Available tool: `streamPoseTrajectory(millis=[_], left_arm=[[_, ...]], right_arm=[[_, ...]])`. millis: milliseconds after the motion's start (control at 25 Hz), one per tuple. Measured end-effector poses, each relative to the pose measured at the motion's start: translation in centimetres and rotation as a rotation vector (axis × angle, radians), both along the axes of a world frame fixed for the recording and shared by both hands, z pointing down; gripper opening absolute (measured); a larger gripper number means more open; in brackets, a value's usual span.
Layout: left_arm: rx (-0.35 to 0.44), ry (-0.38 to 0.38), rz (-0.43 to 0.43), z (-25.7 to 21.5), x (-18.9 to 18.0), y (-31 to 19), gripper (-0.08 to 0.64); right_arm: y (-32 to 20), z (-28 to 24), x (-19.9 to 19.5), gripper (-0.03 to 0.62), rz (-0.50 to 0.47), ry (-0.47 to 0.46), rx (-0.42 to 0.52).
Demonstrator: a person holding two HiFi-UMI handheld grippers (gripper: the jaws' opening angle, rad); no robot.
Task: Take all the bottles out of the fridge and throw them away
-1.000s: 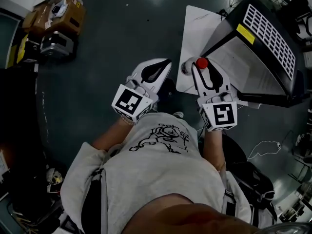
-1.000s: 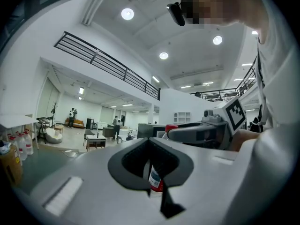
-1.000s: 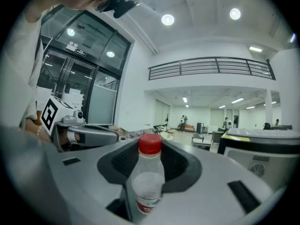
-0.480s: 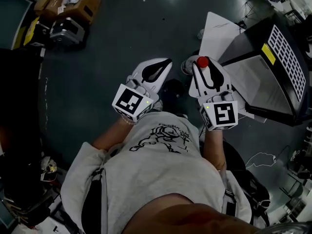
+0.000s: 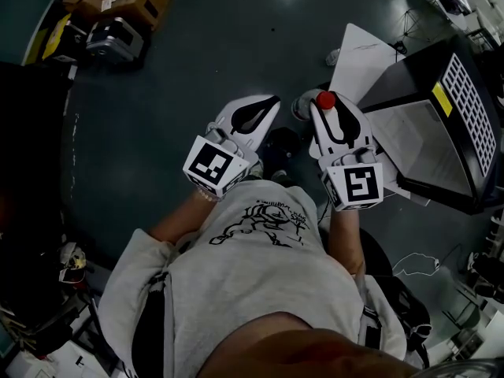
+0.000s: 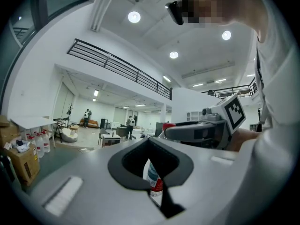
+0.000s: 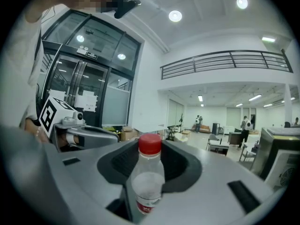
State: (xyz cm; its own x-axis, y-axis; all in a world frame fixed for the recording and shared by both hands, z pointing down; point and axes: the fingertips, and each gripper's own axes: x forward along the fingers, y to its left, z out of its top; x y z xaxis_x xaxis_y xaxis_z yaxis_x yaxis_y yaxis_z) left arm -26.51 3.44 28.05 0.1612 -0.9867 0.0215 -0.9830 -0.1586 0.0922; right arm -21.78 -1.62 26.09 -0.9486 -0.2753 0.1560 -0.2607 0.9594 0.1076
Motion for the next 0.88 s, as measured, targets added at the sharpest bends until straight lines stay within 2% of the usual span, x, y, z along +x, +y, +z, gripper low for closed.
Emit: streamPoseTrajectory(millis=[480, 680, 880], left_arm=[[0.009, 0.003, -0.027, -0.4, 2.4, -1.0, 0.009], [0.005, -0.001, -0.028, -0.2, 3.0, -1.4, 0.009], [-0.017, 0.004, -0.028, 0.6, 3.4, -1.1, 0.009]], right_arm=[[-0.9, -0.2, 2.3, 0.152, -0.023, 0.007, 0.005], [-1.1, -0.2, 2.7, 0.152, -0.011, 0.002, -0.019], [-1.0, 1.4, 3.2, 0.152, 0.0, 0.046, -0.032]])
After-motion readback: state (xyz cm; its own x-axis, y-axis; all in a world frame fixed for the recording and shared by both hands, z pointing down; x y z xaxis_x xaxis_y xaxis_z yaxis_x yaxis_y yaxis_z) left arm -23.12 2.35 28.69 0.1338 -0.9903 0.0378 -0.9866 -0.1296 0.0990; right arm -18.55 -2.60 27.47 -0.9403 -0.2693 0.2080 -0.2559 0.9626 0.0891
